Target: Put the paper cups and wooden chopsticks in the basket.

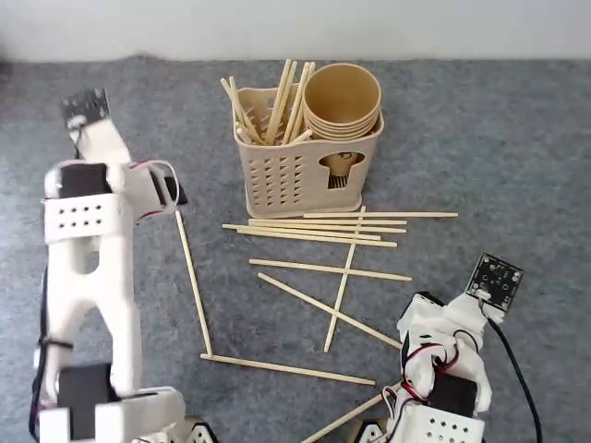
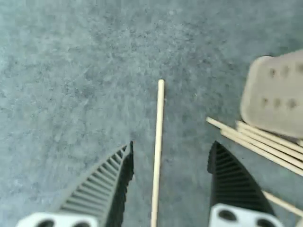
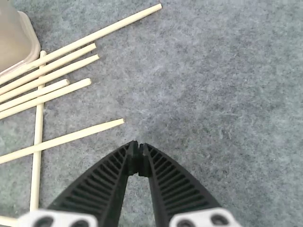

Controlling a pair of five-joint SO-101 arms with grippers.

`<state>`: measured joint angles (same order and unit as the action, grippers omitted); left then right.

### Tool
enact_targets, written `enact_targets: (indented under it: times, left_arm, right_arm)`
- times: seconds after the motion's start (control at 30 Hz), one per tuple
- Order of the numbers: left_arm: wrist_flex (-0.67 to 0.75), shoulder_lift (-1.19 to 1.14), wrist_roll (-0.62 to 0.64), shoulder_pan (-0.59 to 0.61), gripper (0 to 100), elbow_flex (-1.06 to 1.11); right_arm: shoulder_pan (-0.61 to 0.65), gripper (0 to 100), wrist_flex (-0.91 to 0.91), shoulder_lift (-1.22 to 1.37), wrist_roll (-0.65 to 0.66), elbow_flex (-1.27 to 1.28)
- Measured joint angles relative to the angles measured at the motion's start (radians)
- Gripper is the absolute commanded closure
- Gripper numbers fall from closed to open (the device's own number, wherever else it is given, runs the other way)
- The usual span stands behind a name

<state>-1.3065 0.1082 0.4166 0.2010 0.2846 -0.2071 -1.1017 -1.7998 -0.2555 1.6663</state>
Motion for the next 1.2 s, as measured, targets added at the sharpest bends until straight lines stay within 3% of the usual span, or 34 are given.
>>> enact_targets:
  times: [0.13, 0.3, 0.53, 0.73, 1.03, 1.2]
  left_arm:
    - [0.222, -0.146, -0.008, 0.006, 76, 0.074]
    - [0.299, -0.370, -0.009, 0.008, 78, 0.044]
    - [0.195, -0.580, -0.015, 0.005, 99, -0.199]
    - [0.140, -0.669, -0.011, -0.009, 99, -0.331]
    - [0.114, -0.672, -0.011, -0.008, 99, -0.344]
    - [0.023, -0.601, -0.011, -0.032, 99, -0.342]
  right_arm:
    - [0.000, 99.0, 0.000, 0.000, 0.000, 0.000]
    - [0.000, 99.0, 0.000, 0.000, 0.000, 0.000]
    - [0.000, 99.0, 0.000, 0.000, 0.000, 0.000]
    - [0.000, 99.0, 0.000, 0.000, 0.000, 0.000]
    - [0.000, 99.0, 0.000, 0.000, 0.000, 0.000]
    - [0.000, 99.0, 0.000, 0.000, 0.000, 0.000]
